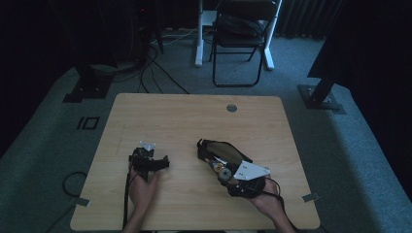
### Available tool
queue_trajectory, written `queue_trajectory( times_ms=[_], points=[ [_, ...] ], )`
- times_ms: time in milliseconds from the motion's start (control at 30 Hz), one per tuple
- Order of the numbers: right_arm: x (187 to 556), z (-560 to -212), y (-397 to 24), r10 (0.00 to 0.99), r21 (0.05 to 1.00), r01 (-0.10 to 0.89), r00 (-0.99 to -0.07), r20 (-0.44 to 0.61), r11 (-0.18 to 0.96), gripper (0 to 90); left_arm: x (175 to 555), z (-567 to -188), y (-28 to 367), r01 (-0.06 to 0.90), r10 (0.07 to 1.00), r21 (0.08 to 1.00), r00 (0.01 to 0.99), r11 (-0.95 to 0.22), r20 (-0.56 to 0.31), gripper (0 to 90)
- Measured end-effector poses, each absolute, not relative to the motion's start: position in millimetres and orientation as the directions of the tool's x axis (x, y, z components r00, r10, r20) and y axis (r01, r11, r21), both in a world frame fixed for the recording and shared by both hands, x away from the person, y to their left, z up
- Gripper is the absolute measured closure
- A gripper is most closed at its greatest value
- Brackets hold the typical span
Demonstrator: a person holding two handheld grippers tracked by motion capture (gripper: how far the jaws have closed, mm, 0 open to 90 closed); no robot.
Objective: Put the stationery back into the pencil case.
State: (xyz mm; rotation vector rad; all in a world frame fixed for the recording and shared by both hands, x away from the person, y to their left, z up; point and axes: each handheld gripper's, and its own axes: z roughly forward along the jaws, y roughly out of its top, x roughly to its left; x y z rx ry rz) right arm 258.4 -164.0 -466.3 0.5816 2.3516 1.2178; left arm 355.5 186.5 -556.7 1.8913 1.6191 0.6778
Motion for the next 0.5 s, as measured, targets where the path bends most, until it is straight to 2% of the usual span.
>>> queue_trajectory(
  times_ms=[500],
  points=[
    [261.8,-461.1,-170.6,0.564,0.841,0.169,-0.806,-0.182,0.514,41.5,355.5,-556.7,186.5,0.709,0.989,0.695,0.146,-0.120,0.022,2.2]
  ],
)
